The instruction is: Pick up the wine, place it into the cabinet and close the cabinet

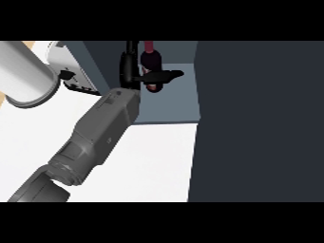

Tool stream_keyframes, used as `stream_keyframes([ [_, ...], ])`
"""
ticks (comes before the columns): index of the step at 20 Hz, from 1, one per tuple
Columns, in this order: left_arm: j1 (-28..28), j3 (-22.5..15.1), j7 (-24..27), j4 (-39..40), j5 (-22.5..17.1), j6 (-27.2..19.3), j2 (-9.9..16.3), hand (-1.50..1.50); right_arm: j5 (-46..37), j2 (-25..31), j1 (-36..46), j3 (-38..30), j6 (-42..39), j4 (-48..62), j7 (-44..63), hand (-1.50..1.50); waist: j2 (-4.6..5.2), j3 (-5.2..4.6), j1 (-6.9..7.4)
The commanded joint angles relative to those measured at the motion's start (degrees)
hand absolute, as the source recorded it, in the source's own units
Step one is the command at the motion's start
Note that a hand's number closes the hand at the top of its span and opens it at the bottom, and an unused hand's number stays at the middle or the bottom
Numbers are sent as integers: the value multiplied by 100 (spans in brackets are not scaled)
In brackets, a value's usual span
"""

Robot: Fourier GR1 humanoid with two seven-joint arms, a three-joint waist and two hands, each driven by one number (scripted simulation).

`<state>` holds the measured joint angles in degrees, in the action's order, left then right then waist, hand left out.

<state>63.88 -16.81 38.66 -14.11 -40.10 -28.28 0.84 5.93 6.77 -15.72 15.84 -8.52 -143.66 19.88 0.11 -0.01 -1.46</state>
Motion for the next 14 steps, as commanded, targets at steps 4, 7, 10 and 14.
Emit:
stream_keyframes([
  [4,-359,-31,-204,-910,74,82,35,-150,444,111,-599,42,35,-1263,532,-150,-81,1,141],
  [7,-650,-93,-172,-1265,144,138,75,-150,303,60,-590,200,89,-1368,474,-150,-81,0,137],
  [10,-1018,-236,-263,-1836,227,75,60,-150,577,160,-488,-143,108,-1379,633,-150,-91,2,185],
  [14,-1740,-573,-672,-2930,313,-30,215,-150,7,-94,-313,385,307,-1031,450,-150,-120,-2,305],
])
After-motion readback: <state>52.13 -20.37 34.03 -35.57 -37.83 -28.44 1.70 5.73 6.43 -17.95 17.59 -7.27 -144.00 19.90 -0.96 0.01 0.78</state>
